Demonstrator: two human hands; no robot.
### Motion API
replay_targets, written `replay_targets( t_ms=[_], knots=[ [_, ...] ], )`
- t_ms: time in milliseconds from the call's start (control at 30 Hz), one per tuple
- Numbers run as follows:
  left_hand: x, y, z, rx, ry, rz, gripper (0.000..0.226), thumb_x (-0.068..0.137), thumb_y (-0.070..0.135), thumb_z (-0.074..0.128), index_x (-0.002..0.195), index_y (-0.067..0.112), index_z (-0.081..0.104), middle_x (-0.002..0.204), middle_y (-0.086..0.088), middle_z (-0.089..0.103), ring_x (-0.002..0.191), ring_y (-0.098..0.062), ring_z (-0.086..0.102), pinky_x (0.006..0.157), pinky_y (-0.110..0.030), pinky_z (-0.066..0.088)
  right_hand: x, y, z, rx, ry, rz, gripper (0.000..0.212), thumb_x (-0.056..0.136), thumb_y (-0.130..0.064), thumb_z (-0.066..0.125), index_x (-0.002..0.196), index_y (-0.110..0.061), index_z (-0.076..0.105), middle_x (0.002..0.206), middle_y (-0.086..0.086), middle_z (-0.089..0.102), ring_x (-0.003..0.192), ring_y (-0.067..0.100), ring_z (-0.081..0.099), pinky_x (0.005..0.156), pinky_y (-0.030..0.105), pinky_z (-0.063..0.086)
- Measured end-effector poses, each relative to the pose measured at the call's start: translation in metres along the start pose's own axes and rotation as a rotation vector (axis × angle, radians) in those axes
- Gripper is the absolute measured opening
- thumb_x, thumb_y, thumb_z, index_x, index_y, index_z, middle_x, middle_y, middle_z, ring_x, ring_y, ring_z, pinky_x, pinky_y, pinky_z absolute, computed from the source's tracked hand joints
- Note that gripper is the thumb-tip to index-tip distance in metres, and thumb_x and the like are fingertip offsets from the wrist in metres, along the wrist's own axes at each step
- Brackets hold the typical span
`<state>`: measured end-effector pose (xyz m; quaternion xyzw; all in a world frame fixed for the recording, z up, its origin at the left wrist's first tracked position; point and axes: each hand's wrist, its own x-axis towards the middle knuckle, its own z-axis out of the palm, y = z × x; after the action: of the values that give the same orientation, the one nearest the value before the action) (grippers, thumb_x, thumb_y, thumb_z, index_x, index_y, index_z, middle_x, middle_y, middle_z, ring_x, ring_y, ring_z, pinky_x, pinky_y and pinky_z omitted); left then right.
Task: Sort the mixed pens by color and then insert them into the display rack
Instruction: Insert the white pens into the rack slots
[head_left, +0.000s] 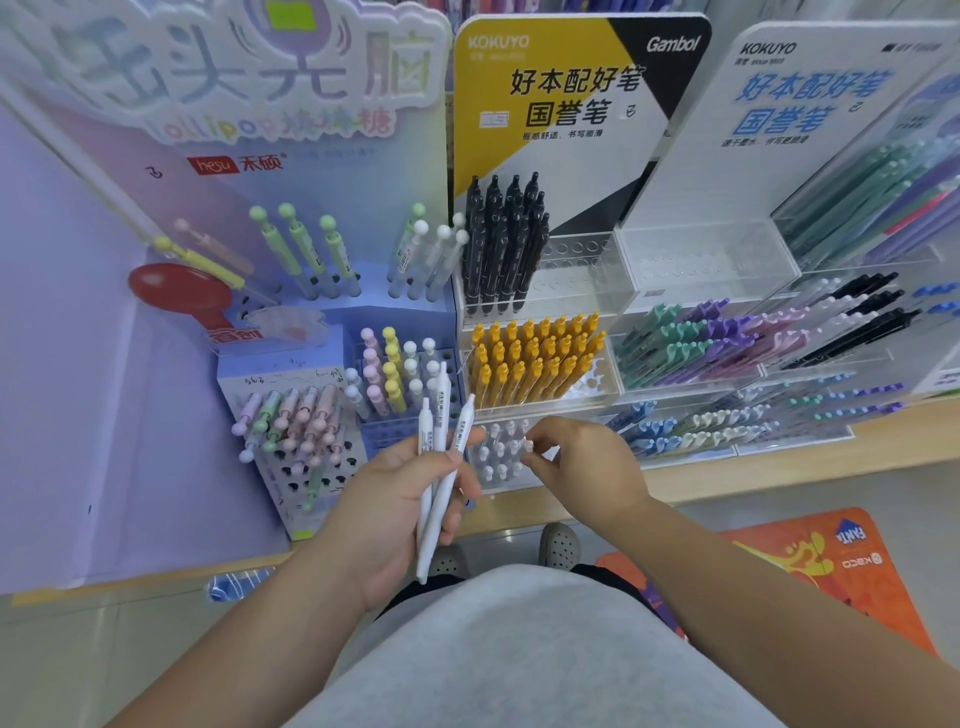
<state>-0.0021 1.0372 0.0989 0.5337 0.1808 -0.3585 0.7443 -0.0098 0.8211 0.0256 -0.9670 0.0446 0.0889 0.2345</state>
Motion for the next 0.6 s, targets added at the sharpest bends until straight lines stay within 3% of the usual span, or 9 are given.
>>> replay_targets(
  t_ms=[133, 233, 333, 467, 600],
  knots=[
    [-0.003, 0.006, 0.006, 0.059, -0.007, 0.031, 0.023, 0.094, 0.004, 0.059, 0.115, 0.01, 0.065, 0.074, -0.016, 0.066, 0.051, -0.017, 0.046, 0.047, -0.025, 0.039, -0.002, -0.007, -0.02, 0.136, 0.056, 0.118, 0.024, 0.084, -0.028, 0.073, 0.107, -0.024, 0.071, 0.081, -0.015, 0.069, 0.072, 0.008, 0.064, 0.071, 0.029, 0.055],
    [-0.001, 0.009, 0.01, 0.104, -0.005, 0.047, 0.018, 0.091, 0.001, 0.063, 0.108, 0.008, 0.064, 0.073, -0.015, 0.068, 0.052, -0.017, 0.047, 0.047, -0.024, 0.042, -0.006, -0.027, -0.049, 0.585, 0.077, 0.242, 0.008, 0.086, -0.022, 0.075, 0.093, -0.019, 0.074, 0.072, -0.002, 0.071, 0.065, 0.014, 0.065, 0.062, 0.028, 0.052],
    [0.003, 0.01, 0.015, 0.172, -0.041, 0.071, 0.015, 0.089, -0.001, 0.066, 0.101, 0.004, 0.061, 0.071, -0.012, 0.067, 0.052, -0.016, 0.049, 0.049, -0.025, 0.043, -0.015, -0.048, -0.078, 0.975, -0.098, 0.246, 0.014, 0.088, -0.025, 0.073, 0.086, -0.011, 0.074, 0.077, 0.008, 0.073, 0.063, 0.018, 0.064, 0.057, 0.028, 0.048],
    [0.008, 0.011, 0.026, 0.244, -0.081, 0.078, 0.015, 0.088, 0.003, 0.069, 0.1, 0.001, 0.06, 0.069, -0.009, 0.063, 0.054, -0.016, 0.05, 0.051, -0.026, 0.045, -0.023, -0.059, -0.084, 0.959, -0.118, 0.201, 0.017, 0.086, -0.023, 0.075, 0.081, -0.007, 0.071, 0.073, 0.007, 0.072, 0.059, 0.014, 0.062, 0.055, 0.026, 0.047],
    [0.014, 0.012, 0.034, 0.121, -0.087, -0.009, 0.013, 0.097, 0.009, 0.057, 0.105, 0.005, 0.065, 0.073, -0.015, 0.064, 0.057, -0.018, 0.048, 0.052, -0.027, 0.039, -0.023, -0.052, -0.083, 1.036, -0.052, 0.282, 0.014, 0.088, -0.018, 0.073, 0.081, -0.006, 0.073, 0.073, 0.007, 0.072, 0.061, 0.016, 0.06, 0.056, 0.028, 0.046]
  ],
)
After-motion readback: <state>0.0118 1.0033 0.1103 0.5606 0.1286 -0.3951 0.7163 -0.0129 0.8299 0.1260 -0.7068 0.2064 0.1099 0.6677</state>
